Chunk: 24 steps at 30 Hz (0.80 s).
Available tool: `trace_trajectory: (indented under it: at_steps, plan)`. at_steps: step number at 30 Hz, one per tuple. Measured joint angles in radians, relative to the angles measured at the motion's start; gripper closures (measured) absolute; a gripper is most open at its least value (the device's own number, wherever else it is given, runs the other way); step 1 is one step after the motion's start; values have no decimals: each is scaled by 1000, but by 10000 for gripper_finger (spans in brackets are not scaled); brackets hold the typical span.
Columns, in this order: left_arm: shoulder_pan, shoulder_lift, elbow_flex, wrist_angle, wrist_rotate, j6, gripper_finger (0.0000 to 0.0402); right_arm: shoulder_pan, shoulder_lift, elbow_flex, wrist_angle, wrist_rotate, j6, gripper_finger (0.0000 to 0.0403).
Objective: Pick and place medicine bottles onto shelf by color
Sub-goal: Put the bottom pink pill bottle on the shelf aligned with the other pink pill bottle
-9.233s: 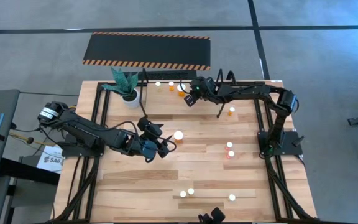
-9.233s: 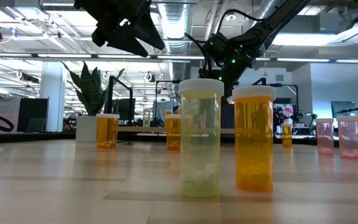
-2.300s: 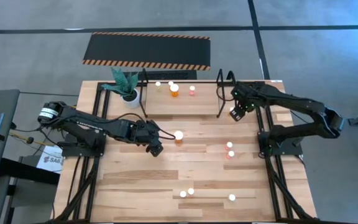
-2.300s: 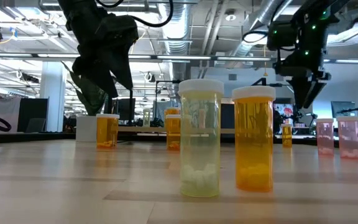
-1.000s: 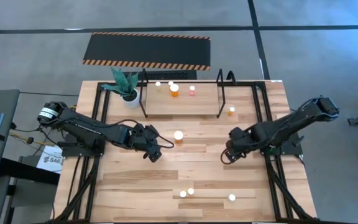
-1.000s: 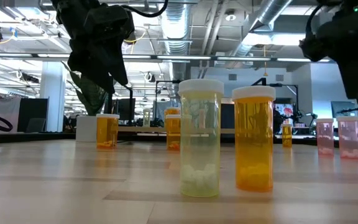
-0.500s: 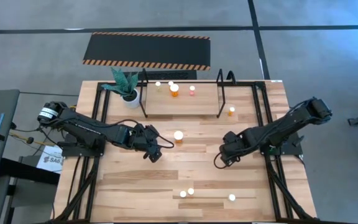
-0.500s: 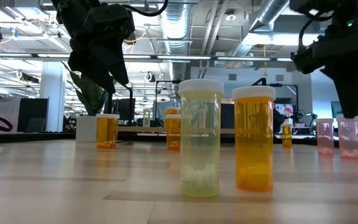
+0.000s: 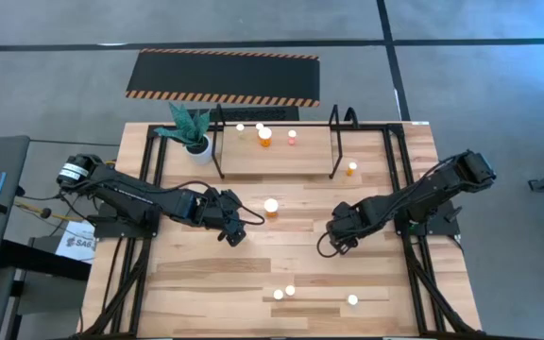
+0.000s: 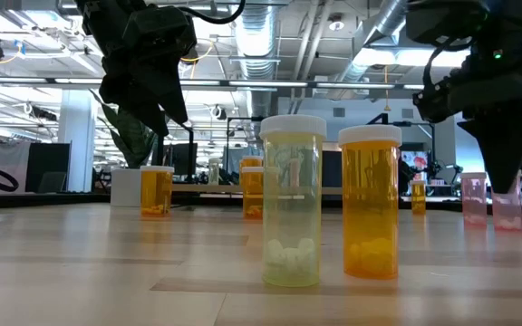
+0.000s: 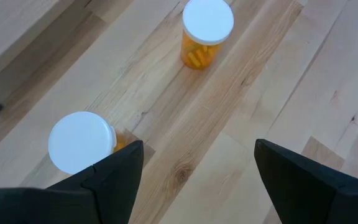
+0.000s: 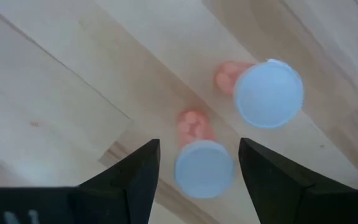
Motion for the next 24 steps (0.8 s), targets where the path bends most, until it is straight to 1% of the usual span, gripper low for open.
trace_trajectory:
  at_steps: [3,11,14,18,20,24]
  plan:
    - [0,0,0,0,0,0,109,0,-2,0,8,0,0,179]
    - [0,0,0,0,-9,0,109,3,-12,0,12,-13,0,252]
    - [0,0,0,-1,-9,0,109,6,-12,1,12,-27,1,271]
    - [0,0,0,-3,-10,0,109,10,-12,27,-4,-37,0,276]
    - [0,0,0,-3,-11,1,109,10,-12,56,-11,-58,-19,269]
    - [0,0,0,-3,-12,1,109,9,-12,145,-17,-60,-93,253]
